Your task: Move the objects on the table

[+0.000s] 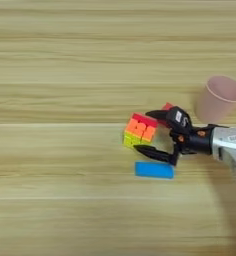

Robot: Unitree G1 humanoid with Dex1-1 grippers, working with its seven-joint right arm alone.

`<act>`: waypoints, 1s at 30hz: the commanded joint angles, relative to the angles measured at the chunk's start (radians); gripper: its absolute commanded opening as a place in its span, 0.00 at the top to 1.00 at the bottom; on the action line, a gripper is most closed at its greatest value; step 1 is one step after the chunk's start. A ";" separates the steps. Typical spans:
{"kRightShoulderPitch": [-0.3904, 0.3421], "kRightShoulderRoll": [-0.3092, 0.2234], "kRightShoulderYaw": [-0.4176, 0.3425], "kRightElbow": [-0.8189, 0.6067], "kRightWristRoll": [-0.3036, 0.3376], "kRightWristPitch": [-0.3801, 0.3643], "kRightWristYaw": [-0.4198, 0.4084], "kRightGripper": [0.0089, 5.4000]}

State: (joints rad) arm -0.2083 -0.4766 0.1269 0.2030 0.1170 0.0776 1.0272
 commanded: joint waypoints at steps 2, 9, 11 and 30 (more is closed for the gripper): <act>-0.073 0.000 -0.005 -0.014 -0.012 -0.029 -0.036 0.14; -0.074 0.006 0.001 -0.001 -0.016 -0.042 -0.036 0.35; -0.074 0.007 0.001 0.000 -0.014 -0.044 -0.038 0.38; -0.046 -0.007 -0.023 -0.180 0.089 -0.037 0.041 0.39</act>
State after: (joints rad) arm -0.2093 -0.4564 0.1294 0.0736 0.1864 0.0649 1.0821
